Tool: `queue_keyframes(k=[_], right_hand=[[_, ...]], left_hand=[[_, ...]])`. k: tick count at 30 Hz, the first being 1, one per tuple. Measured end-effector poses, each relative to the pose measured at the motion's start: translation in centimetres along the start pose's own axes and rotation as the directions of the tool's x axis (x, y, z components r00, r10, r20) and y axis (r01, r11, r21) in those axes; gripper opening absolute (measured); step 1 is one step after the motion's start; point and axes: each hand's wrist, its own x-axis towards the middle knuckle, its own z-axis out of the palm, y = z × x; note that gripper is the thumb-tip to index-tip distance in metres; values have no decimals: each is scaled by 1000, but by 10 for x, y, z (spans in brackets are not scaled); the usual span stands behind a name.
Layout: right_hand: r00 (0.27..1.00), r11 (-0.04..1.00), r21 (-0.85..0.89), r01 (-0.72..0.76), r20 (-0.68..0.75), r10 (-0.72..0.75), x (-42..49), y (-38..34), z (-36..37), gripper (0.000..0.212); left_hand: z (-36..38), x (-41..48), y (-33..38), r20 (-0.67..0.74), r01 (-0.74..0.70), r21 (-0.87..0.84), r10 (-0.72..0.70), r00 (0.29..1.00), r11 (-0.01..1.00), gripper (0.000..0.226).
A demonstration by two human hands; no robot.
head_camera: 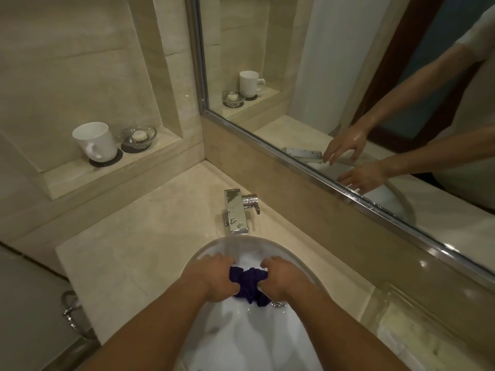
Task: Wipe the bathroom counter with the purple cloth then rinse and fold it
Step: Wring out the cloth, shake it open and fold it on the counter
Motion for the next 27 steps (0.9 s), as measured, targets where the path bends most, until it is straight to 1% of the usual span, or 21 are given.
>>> queue_keyframes(k=[3, 5, 7, 11, 13, 15, 16, 18, 21, 24, 27], right_hand=[[999, 999, 24, -26, -18, 27, -9, -12, -1, 49], [999, 998, 52, -46, -23, 48, -19, -21, -1, 38], [995, 991, 97, -97, -20, 100, -32, -28, 3, 27], [978, 969, 143, -199, -31, 206, -56, -44, 20, 34], [971, 962, 156, -226, -38, 234, -64, -51, 30, 30], [964, 950, 174, -258, -20, 265, -69, -55, 40, 28], [958, 941, 195, -277, -16, 285, -72, -55, 45, 32], [947, 924, 224, -310, -16, 321, -74, -52, 53, 43], [938, 902, 274, -334, 1, 347, -69, -49, 58, 51], [938, 893, 303, -332, 6, 346, -53, -43, 61, 51], [945, 891, 325, -316, 22, 327, -36, -38, 66, 46]], left_hand=[[-1, -3, -2, 32, -28, 4, 27, 999, 1000, 58], [-5, -5, -3, 37, -58, -6, 58, 998, 998, 58], [-9, -7, -6, 50, -99, -8, 99, 994, 995, 59], [-11, -17, -24, 77, -193, -40, 196, 978, 980, 52], [-8, -22, -41, 97, -216, -67, 222, 970, 974, 49], [-2, -24, -58, 140, -205, -50, 210, 968, 977, 65], [0, -23, -66, 157, -198, -36, 201, 967, 980, 72], [2, -18, -74, 186, -188, -16, 188, 964, 982, 76], [2, -7, -67, 210, -213, -7, 209, 955, 977, 75], [8, 8, -50, 226, -255, -23, 253, 941, 967, 69], [20, 24, -41, 260, -248, -23, 245, 934, 968, 66]])
